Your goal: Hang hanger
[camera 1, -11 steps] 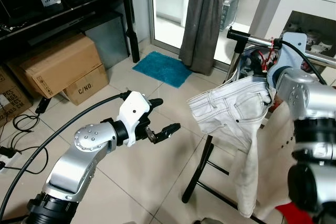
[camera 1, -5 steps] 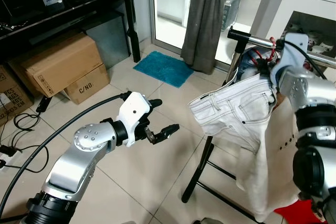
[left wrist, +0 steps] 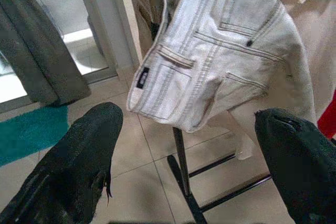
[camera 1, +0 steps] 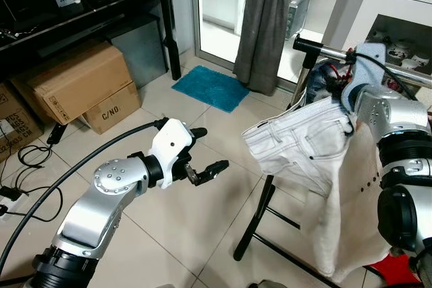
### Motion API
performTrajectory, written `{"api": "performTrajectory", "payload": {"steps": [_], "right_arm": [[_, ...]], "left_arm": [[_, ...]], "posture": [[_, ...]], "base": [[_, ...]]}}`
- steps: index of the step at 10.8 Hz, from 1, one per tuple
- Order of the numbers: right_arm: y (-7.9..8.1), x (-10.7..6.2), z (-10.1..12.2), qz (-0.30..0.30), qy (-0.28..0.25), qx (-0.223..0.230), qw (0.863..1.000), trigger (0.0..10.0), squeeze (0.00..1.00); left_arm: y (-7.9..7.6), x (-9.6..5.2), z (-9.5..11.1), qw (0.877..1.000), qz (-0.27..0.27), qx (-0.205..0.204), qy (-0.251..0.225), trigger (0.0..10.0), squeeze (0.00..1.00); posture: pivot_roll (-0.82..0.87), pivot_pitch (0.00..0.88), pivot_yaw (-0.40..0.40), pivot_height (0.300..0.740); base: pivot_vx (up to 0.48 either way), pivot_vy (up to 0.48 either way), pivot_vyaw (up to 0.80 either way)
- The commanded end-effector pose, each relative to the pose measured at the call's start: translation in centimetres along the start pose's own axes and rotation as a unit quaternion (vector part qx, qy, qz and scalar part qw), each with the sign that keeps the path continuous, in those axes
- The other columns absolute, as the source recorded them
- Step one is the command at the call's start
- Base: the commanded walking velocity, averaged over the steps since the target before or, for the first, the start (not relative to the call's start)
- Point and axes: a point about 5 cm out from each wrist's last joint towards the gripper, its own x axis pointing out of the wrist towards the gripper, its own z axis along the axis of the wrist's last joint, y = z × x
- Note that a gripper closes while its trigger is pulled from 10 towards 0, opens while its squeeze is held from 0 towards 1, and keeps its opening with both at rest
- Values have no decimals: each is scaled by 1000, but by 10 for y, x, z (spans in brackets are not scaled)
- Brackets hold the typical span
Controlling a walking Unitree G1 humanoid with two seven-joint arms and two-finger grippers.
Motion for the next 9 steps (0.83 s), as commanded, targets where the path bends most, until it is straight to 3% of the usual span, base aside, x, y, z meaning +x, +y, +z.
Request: {"api": "performTrajectory", "payload": {"steps": [1,9], "right_arm": [[0,1,2,1,0,-8,1000,0,0],[-1,5,-11,1,32,-4,999,0,0]], "left_arm": [[1,0,-2,1000,1,5,10,10000,733],[1,-2,-10,999,12,13,37,10000,729]], "posture": [[-55,0,0,740],[-51,0,-9,740]], "base": [[0,0,0],[0,0,0]]}}
